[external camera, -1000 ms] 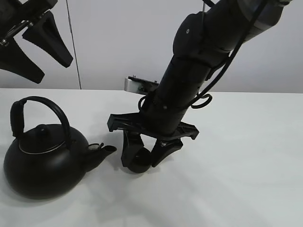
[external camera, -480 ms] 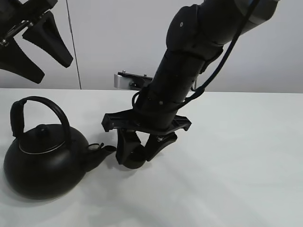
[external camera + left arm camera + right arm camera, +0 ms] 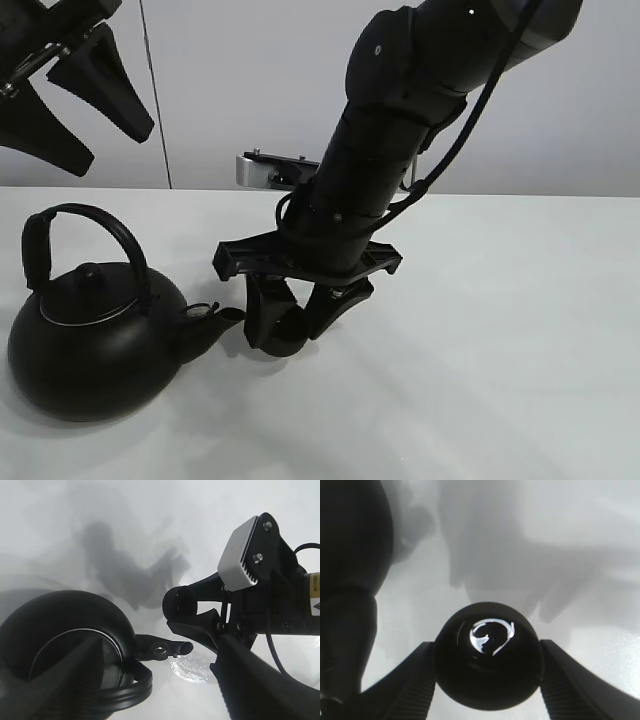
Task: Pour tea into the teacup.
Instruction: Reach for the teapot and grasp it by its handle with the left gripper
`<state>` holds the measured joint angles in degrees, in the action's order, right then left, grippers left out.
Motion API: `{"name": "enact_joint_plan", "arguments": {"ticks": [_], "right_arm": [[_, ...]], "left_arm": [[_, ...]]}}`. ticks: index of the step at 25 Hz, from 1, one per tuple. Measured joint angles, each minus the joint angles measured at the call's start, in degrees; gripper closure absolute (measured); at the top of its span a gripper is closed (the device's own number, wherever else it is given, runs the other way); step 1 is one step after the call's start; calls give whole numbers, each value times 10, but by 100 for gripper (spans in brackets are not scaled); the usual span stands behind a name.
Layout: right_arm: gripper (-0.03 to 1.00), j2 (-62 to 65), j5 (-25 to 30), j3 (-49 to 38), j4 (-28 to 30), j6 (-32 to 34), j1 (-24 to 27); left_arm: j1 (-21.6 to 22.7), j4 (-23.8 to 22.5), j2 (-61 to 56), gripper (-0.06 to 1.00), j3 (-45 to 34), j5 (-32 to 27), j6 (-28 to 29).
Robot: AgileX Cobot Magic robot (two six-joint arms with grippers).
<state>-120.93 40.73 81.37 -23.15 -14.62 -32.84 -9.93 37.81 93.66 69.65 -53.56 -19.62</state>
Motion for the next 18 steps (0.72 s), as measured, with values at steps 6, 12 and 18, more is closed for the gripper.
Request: {"name": "enact_joint_plan", "arguments": {"ticks": [6,12,18], "right_arm": [[56,0,0,0,0,0,0],[57,-8,0,1,1,5,0],[57,-20,0,2,2,11,0]], "left_arm": [[0,0,0,47,0,0,0],[0,0,0,47,0,0,0],[0,0,0,47,0,0,0]]}}
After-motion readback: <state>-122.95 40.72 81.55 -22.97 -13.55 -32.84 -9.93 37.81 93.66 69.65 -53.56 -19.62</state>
